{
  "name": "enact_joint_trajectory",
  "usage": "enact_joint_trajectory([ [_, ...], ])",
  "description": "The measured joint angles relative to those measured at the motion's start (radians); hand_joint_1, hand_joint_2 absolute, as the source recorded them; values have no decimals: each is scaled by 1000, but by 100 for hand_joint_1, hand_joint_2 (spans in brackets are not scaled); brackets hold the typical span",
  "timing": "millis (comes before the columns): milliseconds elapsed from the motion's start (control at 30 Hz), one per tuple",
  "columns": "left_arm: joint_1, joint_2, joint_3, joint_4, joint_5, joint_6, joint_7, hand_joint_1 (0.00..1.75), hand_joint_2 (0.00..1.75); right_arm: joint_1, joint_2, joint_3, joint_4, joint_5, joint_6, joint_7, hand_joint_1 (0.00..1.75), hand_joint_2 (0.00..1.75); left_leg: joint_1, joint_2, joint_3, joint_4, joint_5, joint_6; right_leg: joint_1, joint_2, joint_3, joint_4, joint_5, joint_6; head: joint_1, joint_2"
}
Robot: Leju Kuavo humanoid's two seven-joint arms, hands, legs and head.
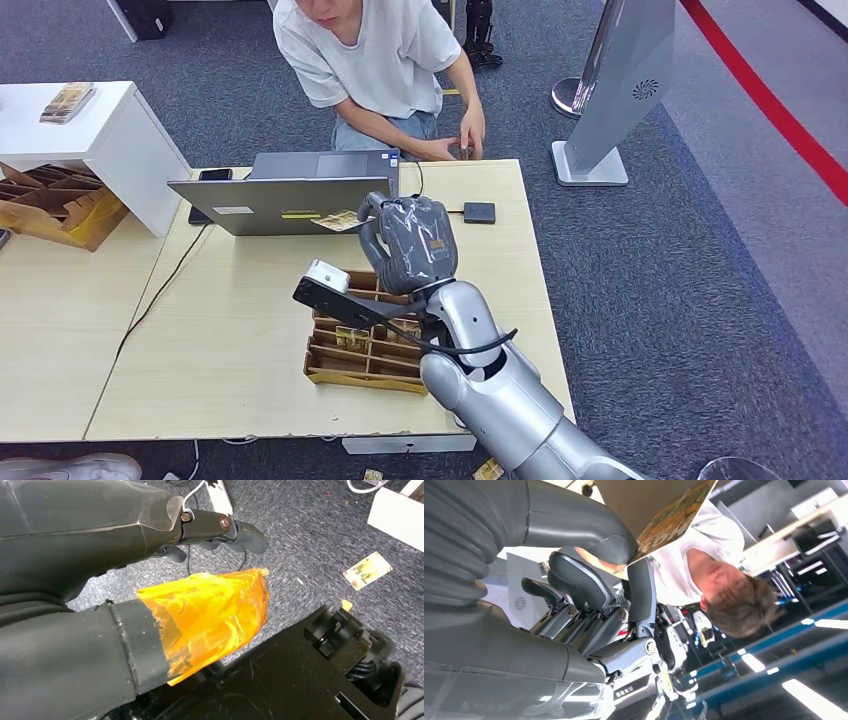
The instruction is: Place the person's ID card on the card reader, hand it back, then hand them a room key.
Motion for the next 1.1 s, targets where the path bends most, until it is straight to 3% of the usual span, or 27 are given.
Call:
enact_joint_trajectory([
  [300,7,8,0,0,26,20,-3,0,0,27,-56,-30,-206,-4,-5,-23,175,175,0,0,0,0,0,0,0,0,0,0,0,0,0,0],
  [500,8,12,0,0,26,20,-3,0,0,12,-76,-48,-266,23,2,-27,175,175,0,0,0,0,0,0,0,0,0,0,0,0,0,0],
  [800,7,12,0,0,20,17,-3,0,0,-43,-83,-74,-230,66,36,10,175,175,0,0,0,0,0,0,0,0,1,0,0,0,0,0],
  [1100,4,12,0,0,4,3,3,0,0,-145,-76,-78,-68,114,114,76,175,175,0,0,0,0,0,0,0,0,1,0,0,0,0,0],
])
